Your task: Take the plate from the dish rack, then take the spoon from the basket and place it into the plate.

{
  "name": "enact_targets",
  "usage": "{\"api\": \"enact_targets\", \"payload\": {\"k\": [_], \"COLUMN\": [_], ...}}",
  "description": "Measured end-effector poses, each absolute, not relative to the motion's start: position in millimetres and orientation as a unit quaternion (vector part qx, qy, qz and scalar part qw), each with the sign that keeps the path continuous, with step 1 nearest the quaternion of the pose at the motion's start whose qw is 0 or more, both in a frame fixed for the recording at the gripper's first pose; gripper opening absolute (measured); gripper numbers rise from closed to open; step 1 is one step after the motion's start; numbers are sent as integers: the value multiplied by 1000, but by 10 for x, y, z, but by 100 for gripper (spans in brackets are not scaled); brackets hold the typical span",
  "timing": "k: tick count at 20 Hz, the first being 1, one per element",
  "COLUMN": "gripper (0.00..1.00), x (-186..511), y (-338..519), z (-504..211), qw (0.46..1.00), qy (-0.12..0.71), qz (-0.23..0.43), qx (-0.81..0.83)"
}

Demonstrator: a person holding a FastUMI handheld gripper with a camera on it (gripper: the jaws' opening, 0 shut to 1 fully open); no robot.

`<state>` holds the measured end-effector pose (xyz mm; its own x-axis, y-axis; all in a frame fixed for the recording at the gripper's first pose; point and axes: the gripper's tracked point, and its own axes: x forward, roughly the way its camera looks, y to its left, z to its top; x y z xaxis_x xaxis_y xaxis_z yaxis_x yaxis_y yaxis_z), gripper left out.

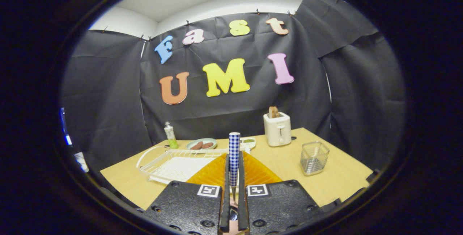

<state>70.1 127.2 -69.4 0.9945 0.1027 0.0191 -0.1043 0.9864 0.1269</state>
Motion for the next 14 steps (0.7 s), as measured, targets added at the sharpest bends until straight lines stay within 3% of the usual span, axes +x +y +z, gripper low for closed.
{"api": "enact_targets", "payload": {"k": [14], "gripper": [14], "x": [709], "y": [1612], "z": [-1399], "qw": [992], "qy": [10], "qz": [4], "qx": [128]}}
